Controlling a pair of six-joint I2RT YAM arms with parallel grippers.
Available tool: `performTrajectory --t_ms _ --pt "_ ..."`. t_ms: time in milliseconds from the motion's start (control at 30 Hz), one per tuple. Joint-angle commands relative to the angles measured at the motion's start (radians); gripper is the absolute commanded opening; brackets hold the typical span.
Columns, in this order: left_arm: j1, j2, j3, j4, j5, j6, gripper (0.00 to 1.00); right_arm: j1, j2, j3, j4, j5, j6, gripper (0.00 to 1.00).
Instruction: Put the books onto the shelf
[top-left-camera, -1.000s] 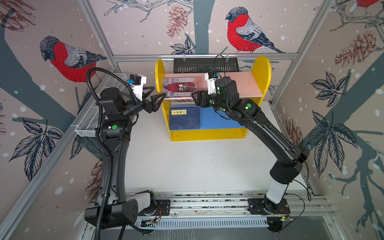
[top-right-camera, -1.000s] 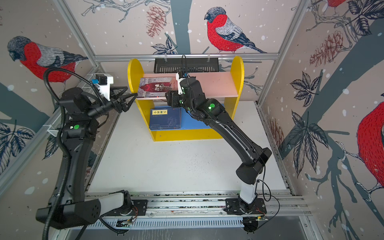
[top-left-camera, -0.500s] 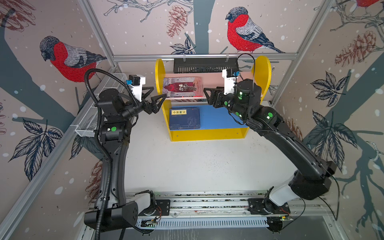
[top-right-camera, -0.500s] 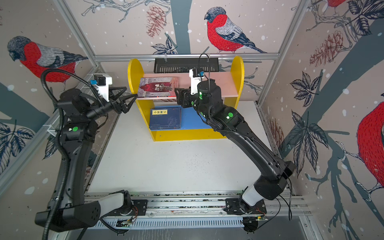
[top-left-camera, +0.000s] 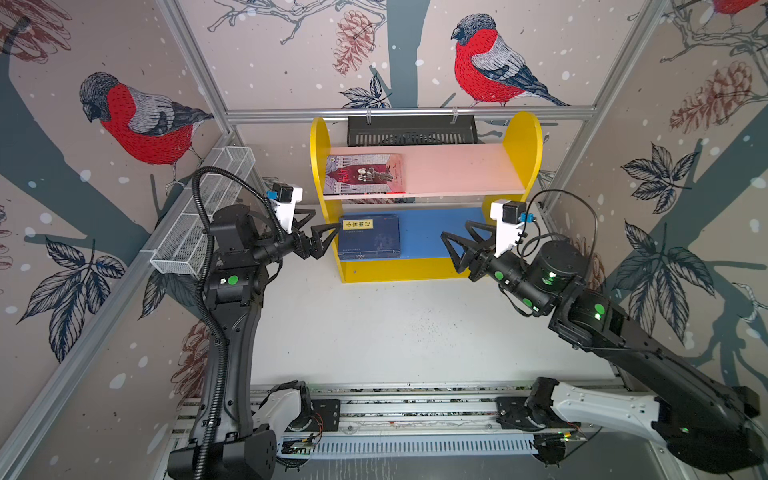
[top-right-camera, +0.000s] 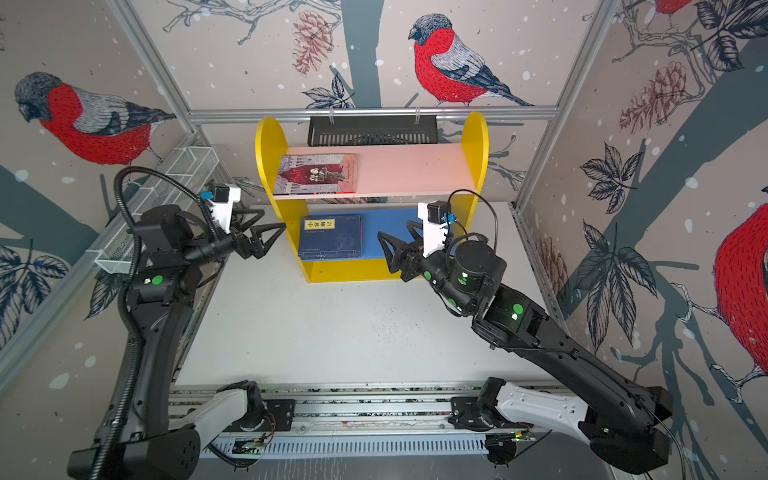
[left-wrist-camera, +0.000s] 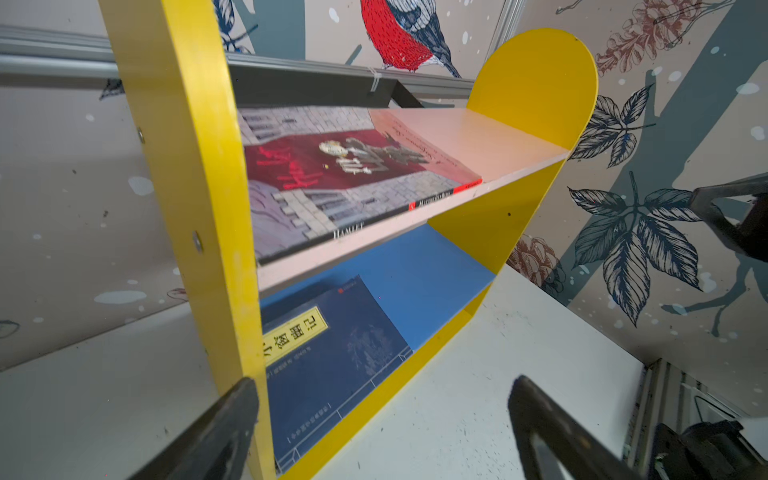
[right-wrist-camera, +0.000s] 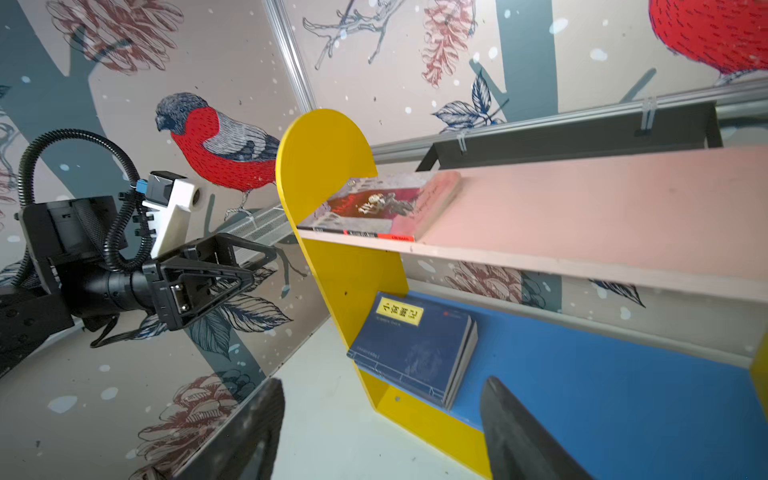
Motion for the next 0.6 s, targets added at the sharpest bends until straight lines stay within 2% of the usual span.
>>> performTrajectory --t_ms 0,133,167,233,400,500,567 --pt "0.001 -0.039 -0.069 0.008 0.024 -0.033 0.98 0.009 -0.042 -0.097 0.017 0.015 0.037 0.81" --pt "0.001 -0.087 -0.207 0.05 -0.06 -0.081 0.98 0.01 -0.055 -0.184 -0.018 0.031 0.044 0.89" --pt "0.001 -0.099 -0.242 0.062 -0.103 -0.087 0.98 0.011 -0.058 -0.206 -0.019 0.038 0.045 1.0" --pt "0.001 -0.121 -0.311 0.082 -0.198 -0.101 0.98 0.01 -0.074 -0.259 -0.003 0.088 0.051 1.0" --pt "0.001 -0.162 -0.456 0.135 -0.551 -0.16 0.98 -0.006 -0.124 -0.389 0.035 0.184 0.002 1.0" --pt "0.001 -0.185 -0.552 0.209 -0.672 -0.173 0.98 -0.038 -0.125 -0.448 0.057 0.181 -0.044 1.0" --pt "0.001 -0.205 -0.62 0.292 -0.711 -0.172 0.98 -0.054 -0.136 -0.49 0.096 0.181 -0.075 1.0"
